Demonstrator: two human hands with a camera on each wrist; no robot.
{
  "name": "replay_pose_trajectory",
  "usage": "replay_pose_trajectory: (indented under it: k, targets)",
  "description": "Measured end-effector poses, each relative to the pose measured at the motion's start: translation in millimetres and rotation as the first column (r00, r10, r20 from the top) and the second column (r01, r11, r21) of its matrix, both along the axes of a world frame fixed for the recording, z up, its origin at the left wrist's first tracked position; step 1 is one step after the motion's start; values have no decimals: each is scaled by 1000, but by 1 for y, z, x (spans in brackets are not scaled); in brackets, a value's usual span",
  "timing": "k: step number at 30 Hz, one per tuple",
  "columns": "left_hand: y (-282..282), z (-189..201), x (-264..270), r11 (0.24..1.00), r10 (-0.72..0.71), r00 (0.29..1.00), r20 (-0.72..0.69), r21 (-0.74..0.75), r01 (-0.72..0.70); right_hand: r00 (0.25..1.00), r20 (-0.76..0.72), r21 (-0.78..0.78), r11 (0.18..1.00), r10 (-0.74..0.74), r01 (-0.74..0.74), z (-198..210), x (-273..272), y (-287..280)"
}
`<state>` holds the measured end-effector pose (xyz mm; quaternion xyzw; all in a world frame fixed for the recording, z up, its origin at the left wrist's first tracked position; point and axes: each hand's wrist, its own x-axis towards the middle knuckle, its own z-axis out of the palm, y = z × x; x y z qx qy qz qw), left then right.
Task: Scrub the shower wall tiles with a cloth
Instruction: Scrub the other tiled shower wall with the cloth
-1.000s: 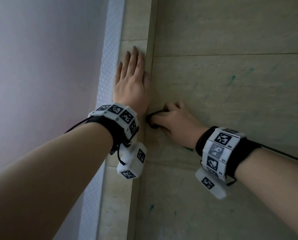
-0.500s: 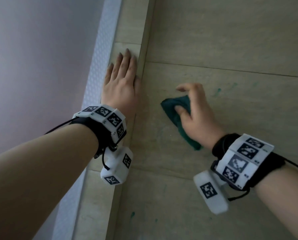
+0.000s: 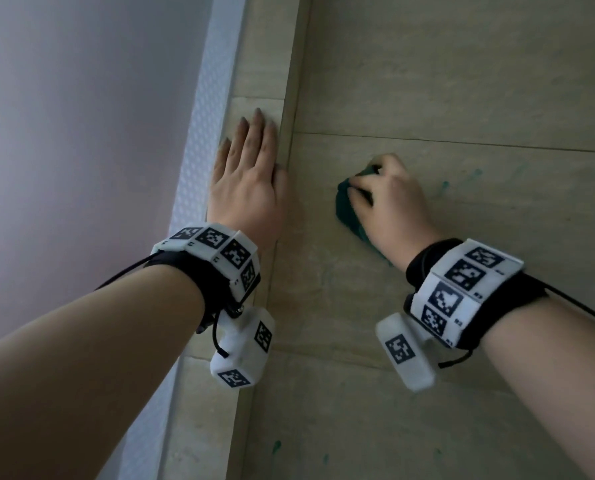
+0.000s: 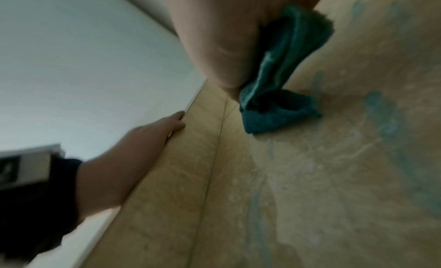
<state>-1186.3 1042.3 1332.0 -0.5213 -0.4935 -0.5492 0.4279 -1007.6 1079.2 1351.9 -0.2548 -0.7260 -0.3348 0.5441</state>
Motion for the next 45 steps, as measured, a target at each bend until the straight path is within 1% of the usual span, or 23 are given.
replay_pose_trajectory:
  k: [3,5,9,12,13,15,17,20,23,26,28,30,32,34,35,36,38,39,40,41,42,43,45]
  targets:
    - [1,0,0,1000,1,1000,-1,10,-1,975,123,-6,982,-186,188,-4,-6,-2]
    - [1,0,0,1000,1,1000,-1,7,-1,951,175,-21,964,-257,264,-2,-6,-4]
    - [0,1,0,1000,5,1000,-1,8,-5,928,231,-17,952,-292,304,4,2,-9]
    - [2,0,-1,1000,4,1000,-3,16,-4,855,282,51,896,-436,441,5,6,-9]
    - [2,1,-1,1000,1,1000,0,22,-1,843,293,64,889,-451,453,6,6,-9]
    - [2,1,0,1000,0,1000,5,23,0,858,303,59,906,-416,419,10,7,-10]
    - [2,1,0,1000,6,1000,-2,9,-6,915,244,13,945,-320,327,18,10,-13]
    - [2,1,-1,1000,19,1000,-9,0,-19,976,54,19,978,-210,209,28,21,-17]
    - [1,1,-1,1000,5,1000,-5,-3,-5,972,-114,-5,978,-207,207,38,31,-14]
    - [1,0,-1,1000,4,1000,-5,-10,-5,959,-157,-96,970,-238,225,41,30,-1]
    - [1,0,0,1000,9,1000,-6,-8,-9,970,-78,-113,968,-232,222,35,21,2]
    - [1,1,0,1000,9,1000,-6,-2,-10,971,105,-108,968,-214,225,20,8,-2]
    - [1,1,0,1000,0,1000,-3,-1,0,907,362,-101,958,-216,269,0,-5,-7]
    - [2,1,-1,1000,-2,1000,3,-5,2,794,531,-12,934,-297,358,-12,-6,-12]
    - [2,0,-2,1000,1,1000,1,-1,-1,777,534,26,925,-334,380,-9,0,-12]
    - [2,0,-1,1000,3,1000,-6,5,-3,803,478,31,921,-355,389,-2,7,-12]
    - [2,0,-1,1000,9,1000,-17,8,-9,912,227,-39,932,-343,360,15,25,-7]
    - [2,0,-2,1000,10,1000,-18,7,-9,944,104,-74,944,-314,323,19,32,-4]
    - [2,0,-2,1000,10,1000,-17,6,-10,952,45,-91,947,-304,307,19,33,-2]
    - [2,0,-2,1000,11,1000,-14,4,-10,948,58,-100,943,-313,317,14,31,-1]
    - [1,0,-1,1000,10,1000,-14,1,-10,939,128,-107,937,-320,334,4,27,-3]
    - [1,0,-2,1000,9,1000,-18,-6,-9,920,230,-105,932,-316,346,-7,22,-5]
    - [0,0,-2,1000,3,1000,-21,-19,-3,850,412,-78,917,-328,392,-26,17,-11]
